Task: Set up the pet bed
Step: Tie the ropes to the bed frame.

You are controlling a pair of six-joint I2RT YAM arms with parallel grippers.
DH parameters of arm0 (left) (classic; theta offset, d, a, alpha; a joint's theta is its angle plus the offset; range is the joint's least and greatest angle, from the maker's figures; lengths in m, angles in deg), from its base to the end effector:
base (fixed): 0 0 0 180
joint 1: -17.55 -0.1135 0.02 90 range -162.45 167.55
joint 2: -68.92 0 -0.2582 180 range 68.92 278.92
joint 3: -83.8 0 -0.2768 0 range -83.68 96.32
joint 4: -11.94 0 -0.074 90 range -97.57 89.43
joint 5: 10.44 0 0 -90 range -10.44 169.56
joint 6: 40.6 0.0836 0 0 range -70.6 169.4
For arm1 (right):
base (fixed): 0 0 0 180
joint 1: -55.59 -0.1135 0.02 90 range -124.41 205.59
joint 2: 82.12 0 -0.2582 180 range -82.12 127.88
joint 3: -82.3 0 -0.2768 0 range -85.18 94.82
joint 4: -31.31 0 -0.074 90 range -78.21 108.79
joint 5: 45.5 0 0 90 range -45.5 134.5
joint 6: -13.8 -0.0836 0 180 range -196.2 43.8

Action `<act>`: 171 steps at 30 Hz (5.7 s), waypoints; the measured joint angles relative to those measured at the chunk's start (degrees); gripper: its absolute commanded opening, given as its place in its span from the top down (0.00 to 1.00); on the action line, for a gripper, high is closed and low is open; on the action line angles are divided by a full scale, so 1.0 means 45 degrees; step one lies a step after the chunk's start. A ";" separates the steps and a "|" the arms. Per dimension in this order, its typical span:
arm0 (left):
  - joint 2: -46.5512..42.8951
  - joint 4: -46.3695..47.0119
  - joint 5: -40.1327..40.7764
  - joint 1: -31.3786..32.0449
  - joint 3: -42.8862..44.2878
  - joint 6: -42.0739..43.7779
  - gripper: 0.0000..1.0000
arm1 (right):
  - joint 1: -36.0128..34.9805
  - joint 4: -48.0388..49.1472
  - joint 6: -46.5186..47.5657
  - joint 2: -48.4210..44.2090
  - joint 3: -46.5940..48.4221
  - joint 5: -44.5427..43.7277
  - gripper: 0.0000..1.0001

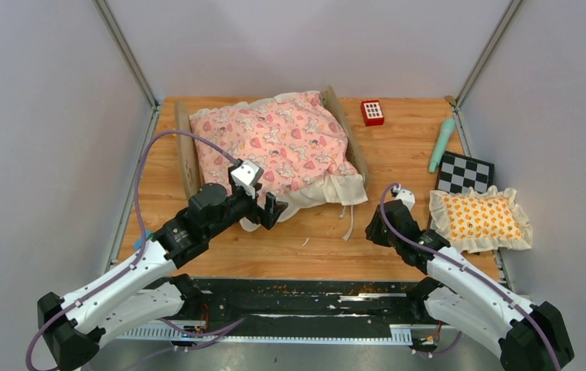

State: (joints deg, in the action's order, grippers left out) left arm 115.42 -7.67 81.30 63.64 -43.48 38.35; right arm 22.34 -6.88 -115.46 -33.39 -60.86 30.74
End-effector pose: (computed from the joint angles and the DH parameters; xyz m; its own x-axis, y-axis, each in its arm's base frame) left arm 0.1896 -0.1933 0.2943 -0.2917 0.0268 -0.9561 0.6559 0.7332 -0.1796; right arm 0.1950 0.1041 0.1315 -0.7529 0.2414 -0.6123 0.0924 0.9599 0.2649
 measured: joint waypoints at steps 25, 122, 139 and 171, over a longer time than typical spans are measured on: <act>-0.1671 -0.0617 0.0403 0.0000 -0.0957 -0.0699 0.00 | -0.0753 0.3784 0.0661 0.2977 0.0636 0.0923 0.69; -0.3128 -0.1025 0.0476 0.0000 -0.2351 -0.1438 0.05 | 0.0597 0.4745 0.3332 0.6105 0.1797 0.1200 0.70; -0.1073 0.0894 0.1690 0.2710 -0.2574 -0.1438 0.04 | 0.0971 0.5119 0.3313 0.6465 0.1783 0.1073 1.00; 0.3429 0.9058 0.2191 0.4012 -0.4289 0.0899 0.00 | 0.1996 0.7830 -0.2973 0.5785 0.0937 0.4507 1.00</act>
State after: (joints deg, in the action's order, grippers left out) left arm 130.85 33.10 91.16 81.69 -62.78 42.39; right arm 31.32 28.36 -128.84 -7.36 -56.65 51.02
